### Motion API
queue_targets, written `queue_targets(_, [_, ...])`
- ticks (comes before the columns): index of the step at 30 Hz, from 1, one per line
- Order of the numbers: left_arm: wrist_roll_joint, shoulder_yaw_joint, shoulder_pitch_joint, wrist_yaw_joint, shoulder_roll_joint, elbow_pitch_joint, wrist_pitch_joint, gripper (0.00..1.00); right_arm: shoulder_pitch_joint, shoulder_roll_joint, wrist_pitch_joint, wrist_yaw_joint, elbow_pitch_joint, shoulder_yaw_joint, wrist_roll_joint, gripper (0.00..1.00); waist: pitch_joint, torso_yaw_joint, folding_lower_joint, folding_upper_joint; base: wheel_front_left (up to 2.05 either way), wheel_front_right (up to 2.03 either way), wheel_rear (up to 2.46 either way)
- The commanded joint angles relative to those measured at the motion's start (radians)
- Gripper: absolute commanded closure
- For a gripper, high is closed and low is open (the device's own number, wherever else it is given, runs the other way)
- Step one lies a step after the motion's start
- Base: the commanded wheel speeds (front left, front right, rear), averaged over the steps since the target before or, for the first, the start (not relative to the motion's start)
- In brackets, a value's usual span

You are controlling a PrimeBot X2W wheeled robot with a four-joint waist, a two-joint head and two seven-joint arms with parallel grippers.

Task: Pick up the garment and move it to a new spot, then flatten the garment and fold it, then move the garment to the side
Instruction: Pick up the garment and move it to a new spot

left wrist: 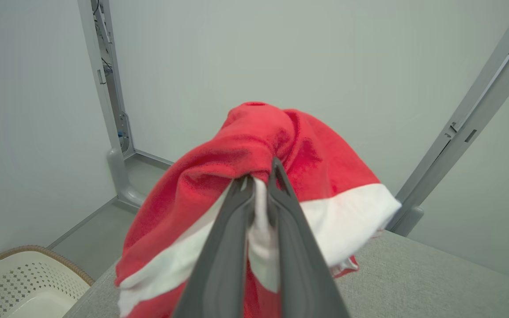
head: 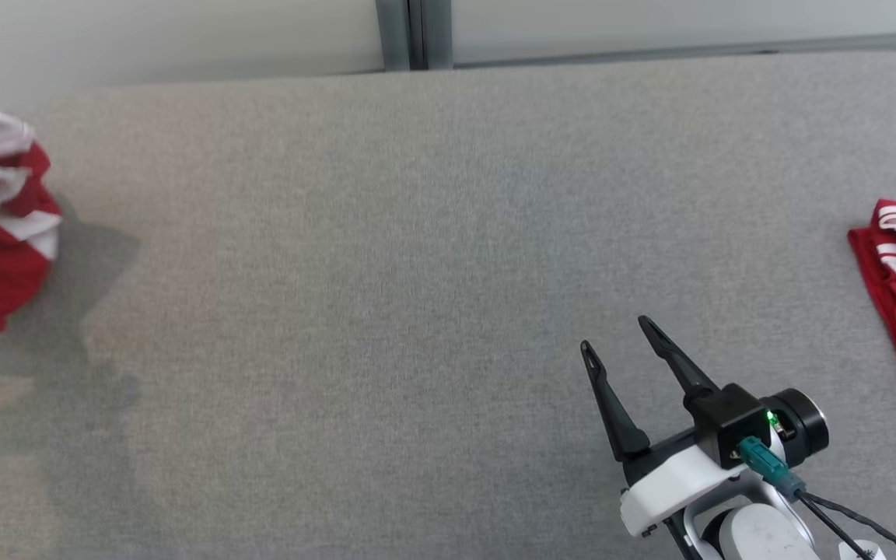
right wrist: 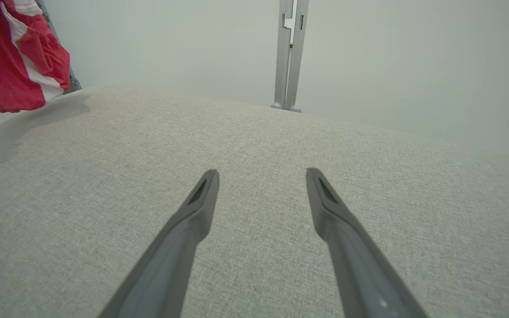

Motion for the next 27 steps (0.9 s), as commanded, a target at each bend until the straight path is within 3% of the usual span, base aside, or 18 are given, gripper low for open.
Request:
queue_targets(1, [-0.010,-0.009,0.007,-0.005,-0.003,-0.042,0.013,1.00,0.013,0.004,-0.014,-0.002,0.012,-0.008,0.009,0.00,-0.123,-0.039,0.0000,0.0000,0.00,0.00,0.00])
queue_targets(8, [-0.043,-0.096,0.062,-0.009,-0.094,-0.309,0.123,1.00,0.039,0.018,-0.042,-0.002,0.061,-0.052,0.016,0.00,-0.205,-0.095,0.0000,0.0000,0.00,0.00,0.00])
queue_targets(18, [-0.123,-0.225,0.200,-0.005,-0.262,-0.710,0.269,1.00,0.047,0.022,-0.065,-0.002,0.073,-0.092,0.025,0.00,-0.182,-0.234,0.0000,0.0000,0.00,0.00,0.00])
queue_targets(22, [-0.142,-0.279,0.251,0.012,-0.301,-0.803,0.286,1.00,0.032,0.023,-0.068,-0.002,0.078,-0.084,0.032,0.00,-0.158,-0.295,0.0000,0.0000,0.00,0.00,0.00])
queue_targets(27, [-0.114,-0.338,0.318,0.043,-0.317,-0.800,0.262,1.00,0.017,0.022,-0.075,-0.002,0.085,-0.074,0.040,0.00,-0.128,-0.366,0.0000,0.0000,0.00,0.00,0.00])
